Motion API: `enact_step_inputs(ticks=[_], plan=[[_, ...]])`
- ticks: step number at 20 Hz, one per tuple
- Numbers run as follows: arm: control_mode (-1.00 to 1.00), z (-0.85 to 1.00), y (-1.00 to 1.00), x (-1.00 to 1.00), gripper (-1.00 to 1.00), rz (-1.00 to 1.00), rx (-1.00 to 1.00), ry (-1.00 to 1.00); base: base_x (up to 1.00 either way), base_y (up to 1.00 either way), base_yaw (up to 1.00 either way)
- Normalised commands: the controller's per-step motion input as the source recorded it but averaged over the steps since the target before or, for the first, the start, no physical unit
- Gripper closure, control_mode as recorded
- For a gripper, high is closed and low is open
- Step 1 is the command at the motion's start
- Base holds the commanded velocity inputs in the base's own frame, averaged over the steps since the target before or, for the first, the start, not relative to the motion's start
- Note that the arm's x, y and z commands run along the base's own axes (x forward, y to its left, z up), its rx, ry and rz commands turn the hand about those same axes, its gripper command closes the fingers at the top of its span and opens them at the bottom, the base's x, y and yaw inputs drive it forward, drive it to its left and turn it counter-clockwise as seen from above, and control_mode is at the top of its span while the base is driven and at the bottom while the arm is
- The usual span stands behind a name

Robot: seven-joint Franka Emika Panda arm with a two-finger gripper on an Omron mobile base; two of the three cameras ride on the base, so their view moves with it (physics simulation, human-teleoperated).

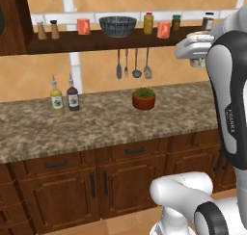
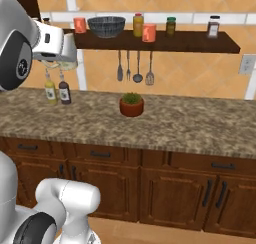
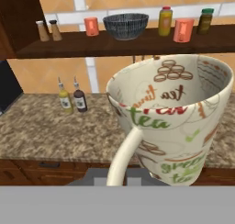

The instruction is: Gather all objects into one cabinet and sort the glasses and bowls to opposite sides.

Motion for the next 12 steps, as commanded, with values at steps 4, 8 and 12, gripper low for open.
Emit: enact_step_inputs(ticks=[4,8,12], plan=[[1.00,0.00,0.00,0.00,1.00,0.00,0.00,0.00,0.49,-0.37,-0.01],[1.00,0.00,0.00,0.00,1.00,0.00,0.00,0.00,0.53,-0.35,-0.01],[1.00,0.00,0.00,0.00,1.00,0.00,0.00,0.00,0.54,-0.20,0.00]])
